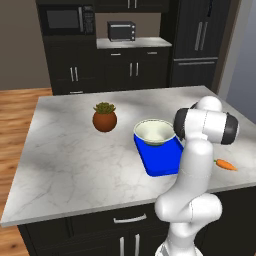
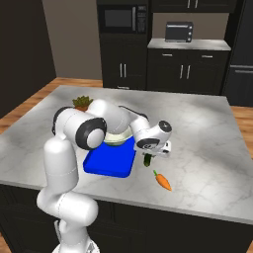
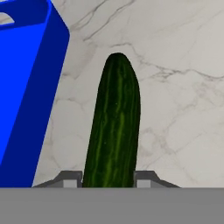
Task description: Place the two vegetables and bowl onto the tray for setting up a vegetable dip station.
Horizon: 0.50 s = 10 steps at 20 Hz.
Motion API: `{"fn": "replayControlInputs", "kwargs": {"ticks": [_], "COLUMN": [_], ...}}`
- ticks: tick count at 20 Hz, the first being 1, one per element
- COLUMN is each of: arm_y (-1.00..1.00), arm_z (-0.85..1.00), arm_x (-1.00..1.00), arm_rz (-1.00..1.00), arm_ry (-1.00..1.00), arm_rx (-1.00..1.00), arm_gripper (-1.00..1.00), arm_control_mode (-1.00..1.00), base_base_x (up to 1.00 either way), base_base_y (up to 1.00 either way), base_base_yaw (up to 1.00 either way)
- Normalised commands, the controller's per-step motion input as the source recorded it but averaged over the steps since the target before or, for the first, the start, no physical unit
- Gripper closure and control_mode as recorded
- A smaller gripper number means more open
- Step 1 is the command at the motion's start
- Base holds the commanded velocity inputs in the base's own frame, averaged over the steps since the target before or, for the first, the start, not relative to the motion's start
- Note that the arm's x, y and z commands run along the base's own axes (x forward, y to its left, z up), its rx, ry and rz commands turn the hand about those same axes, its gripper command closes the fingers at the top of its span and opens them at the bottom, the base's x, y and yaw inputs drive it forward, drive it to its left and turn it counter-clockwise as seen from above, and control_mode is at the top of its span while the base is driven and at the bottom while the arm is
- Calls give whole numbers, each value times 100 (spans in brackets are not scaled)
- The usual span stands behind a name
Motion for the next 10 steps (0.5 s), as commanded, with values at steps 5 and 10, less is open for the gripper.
{"fn": "replayControlInputs", "kwargs": {"ticks": [5, 10], "arm_y": [0, -2], "arm_z": [0, 10], "arm_x": [1, 0], "arm_rz": [0, 0], "arm_ry": [0, -6], "arm_rx": [0, 0], "arm_gripper": [100, 100], "arm_control_mode": [-100, -100], "base_base_x": [0, 0], "base_base_y": [0, 0], "base_base_yaw": [0, 0]}}
